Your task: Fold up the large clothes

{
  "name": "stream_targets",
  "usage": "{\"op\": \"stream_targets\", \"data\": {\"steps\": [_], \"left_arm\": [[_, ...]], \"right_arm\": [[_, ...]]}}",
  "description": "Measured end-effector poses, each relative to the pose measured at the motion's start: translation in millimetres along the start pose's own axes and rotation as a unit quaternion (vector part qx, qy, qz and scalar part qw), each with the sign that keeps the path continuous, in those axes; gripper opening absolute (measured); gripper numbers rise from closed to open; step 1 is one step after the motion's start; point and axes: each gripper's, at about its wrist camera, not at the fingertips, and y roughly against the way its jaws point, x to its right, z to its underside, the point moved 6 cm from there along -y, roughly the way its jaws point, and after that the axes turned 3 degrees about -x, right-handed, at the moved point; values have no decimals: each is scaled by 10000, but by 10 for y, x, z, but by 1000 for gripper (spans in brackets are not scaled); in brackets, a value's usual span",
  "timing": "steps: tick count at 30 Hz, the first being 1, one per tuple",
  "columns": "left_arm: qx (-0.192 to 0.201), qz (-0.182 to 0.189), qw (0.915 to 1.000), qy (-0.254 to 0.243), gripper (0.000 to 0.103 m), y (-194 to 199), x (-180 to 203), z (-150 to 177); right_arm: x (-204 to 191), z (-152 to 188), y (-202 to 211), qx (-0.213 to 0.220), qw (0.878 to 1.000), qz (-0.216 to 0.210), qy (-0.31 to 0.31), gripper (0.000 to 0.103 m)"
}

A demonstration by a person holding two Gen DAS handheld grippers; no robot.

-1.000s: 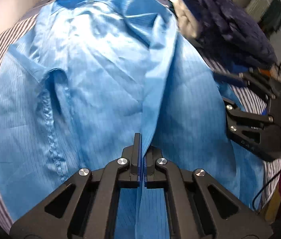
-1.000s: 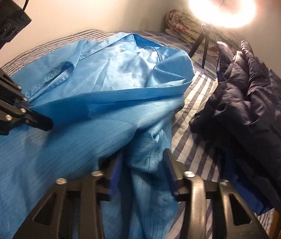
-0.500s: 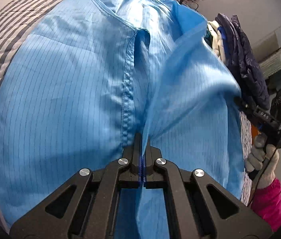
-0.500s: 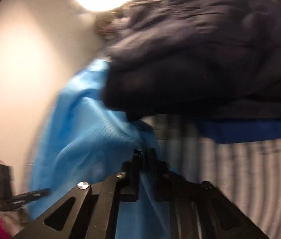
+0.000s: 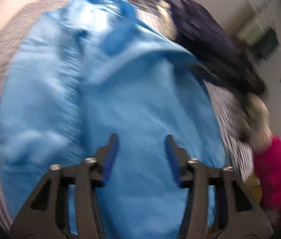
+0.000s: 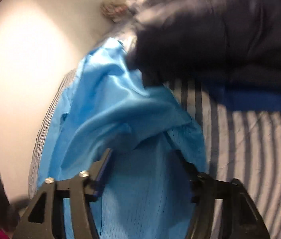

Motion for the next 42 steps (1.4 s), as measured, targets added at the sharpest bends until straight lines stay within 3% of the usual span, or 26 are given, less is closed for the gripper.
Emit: {"op": "stream_targets", "data": {"steps": [3,5,6,7,8,9,10,11,12,14,16,20,22,23,25,28,29,30,32,36,39,42], "left_arm": [[-434,-66,9978,-491,60,-285,383,248],[-663,-363,9940,-788,60,-502,511,380],[-741,-437,9927,-844,60,-577,533,419],[-774,-558,9913,-909,60,-636,544,444],[-715,-671,9899,-1027,60,-665,560,447],[-636,-772,9881,-1167,51,-669,583,432],[-576,-927,9862,-1244,38,-667,573,409],[-556,-965,9861,-1231,7,-661,548,376],[-617,-825,9881,-1142,1,-651,516,360],[-756,-266,9945,-679,0,-593,447,322],[-797,365,9957,-313,0,-506,473,319],[-936,1366,9862,-52,0,-427,799,370],[-1021,1582,9818,-230,0,-469,1020,421],[-1022,1491,9830,-334,0,-516,1105,400],[-959,1077,9878,-581,0,-562,1196,401],[-788,636,9909,-881,2,-442,1231,426],[-743,494,9912,-975,13,-391,1224,448],[-682,395,9915,-1038,30,-321,1205,498],[-526,185,9914,-1180,43,-160,1138,630],[-459,-48,9882,-1464,44,64,1017,887],[-508,-122,9833,-1745,52,69,1046,1250],[-546,-251,9751,-2133,56,100,1105,1609]], "right_arm": [[135,-149,-74,173,9974,-403,-574,61],[151,-237,-65,276,9965,-472,-637,38],[151,-290,-40,340,9966,-449,-604,18],[156,-324,0,423,9971,-316,-556,7],[158,-357,32,480,9973,-225,-503,4],[155,-385,74,528,9976,-115,-428,0],[155,-421,135,566,9979,24,-325,0],[164,-444,184,613,9977,90,-288,0],[183,-485,268,717,9970,151,-259,0],[187,-582,357,823,9960,220,-258,0],[253,-661,479,990,9943,252,-315,0],[373,-707,469,988,9932,361,-499,0],[457,-663,383,741,9943,615,-465,2],[480,-654,355,651,9948,625,-469,5],[488,-585,390,492,9967,386,-527,23],[502,-463,711,549,9974,385,-283,30],[485,-408,806,555,9976,334,-261,33],[456,-330,906,547,9979,212,-263,36],[333,-76,1118,470,9987,-69,-193,38],[204,564,1416,231,9984,-513,-22,44],[103,1047,1371,-93,9965,-824,-129,44],[80,1421,1334,-375,9954,-876,-81,44]]}}
